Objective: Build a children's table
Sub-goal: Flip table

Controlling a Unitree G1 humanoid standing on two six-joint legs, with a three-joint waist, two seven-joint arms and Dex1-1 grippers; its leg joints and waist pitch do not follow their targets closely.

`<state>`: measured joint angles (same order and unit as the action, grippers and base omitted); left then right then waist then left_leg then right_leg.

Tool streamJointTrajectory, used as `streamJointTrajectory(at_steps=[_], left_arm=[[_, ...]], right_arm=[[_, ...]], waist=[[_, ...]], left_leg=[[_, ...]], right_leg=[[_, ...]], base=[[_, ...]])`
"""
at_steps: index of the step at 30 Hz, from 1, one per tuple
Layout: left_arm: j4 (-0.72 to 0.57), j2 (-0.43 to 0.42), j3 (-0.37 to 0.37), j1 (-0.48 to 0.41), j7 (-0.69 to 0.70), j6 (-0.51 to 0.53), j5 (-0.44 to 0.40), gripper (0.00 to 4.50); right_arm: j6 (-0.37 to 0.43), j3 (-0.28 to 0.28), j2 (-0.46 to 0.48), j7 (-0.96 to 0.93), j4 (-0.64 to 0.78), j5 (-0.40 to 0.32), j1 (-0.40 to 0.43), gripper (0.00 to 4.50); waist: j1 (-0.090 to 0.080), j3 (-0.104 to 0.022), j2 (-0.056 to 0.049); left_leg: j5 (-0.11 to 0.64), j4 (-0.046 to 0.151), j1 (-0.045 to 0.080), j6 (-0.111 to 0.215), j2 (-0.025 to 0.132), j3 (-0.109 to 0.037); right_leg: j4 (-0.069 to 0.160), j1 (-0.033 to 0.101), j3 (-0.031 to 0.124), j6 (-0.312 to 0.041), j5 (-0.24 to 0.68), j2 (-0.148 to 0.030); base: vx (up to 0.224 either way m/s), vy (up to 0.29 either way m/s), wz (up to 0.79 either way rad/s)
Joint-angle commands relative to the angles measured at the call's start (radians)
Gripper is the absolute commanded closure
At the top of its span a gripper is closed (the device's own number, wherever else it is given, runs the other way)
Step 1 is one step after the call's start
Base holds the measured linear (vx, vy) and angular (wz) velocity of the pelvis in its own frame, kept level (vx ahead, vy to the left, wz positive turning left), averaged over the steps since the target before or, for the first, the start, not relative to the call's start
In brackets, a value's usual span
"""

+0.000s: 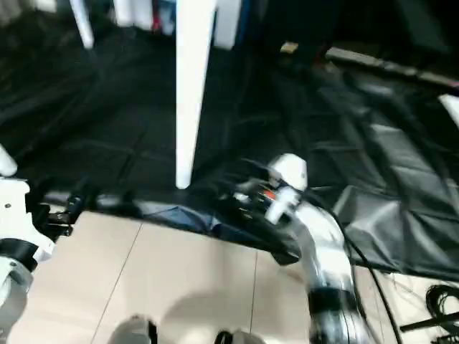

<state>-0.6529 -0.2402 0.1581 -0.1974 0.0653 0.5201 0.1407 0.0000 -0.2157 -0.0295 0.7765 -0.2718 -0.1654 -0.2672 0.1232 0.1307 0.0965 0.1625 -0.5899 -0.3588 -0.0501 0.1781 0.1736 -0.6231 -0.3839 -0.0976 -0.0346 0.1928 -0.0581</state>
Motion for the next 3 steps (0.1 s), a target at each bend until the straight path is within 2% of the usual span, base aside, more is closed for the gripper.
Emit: streamJointTrajectory(at_steps=[1,2,3], left_arm=[[0.029,0.008,-0.024,-0.007,-0.022,-0.036,-0.037,1.32],[0.033,0.009,-0.027,-0.007,-0.025,-0.042,-0.042,1.32],[0.045,0.009,-0.036,-0.004,-0.032,-0.063,-0.059,1.32]], right_arm=[[0.015,-0.017,0.012,-0.084,0.08,0.021,0.02,0.0],[0.012,-0.016,0.015,-0.093,0.088,0.025,0.023,0.0],[0.016,-0.007,0.02,-0.12,0.126,0.033,0.04,0.0]], waist=[[-0.006,-0.068,-0.024],[-0.017,-0.075,-0.023],[-0.019,-0.075,-0.027]], left_leg=[[0.459,0.077,0.029,-0.056,0.06,-0.04],[0.473,0.074,0.032,-0.059,0.058,-0.046],[0.473,0.077,0.03,-0.059,0.059,-0.049]], right_leg=[[0.147,0.015,0.064,-0.021,0.693,-0.116],[0.158,0.024,0.049,0.002,0.736,-0.119],[0.16,0.028,0.045,0.003,0.722,-0.117]], base=[[-0.058,0.006,-0.03],[-0.058,0.006,-0.03],[0.0,0.0,0.0]])
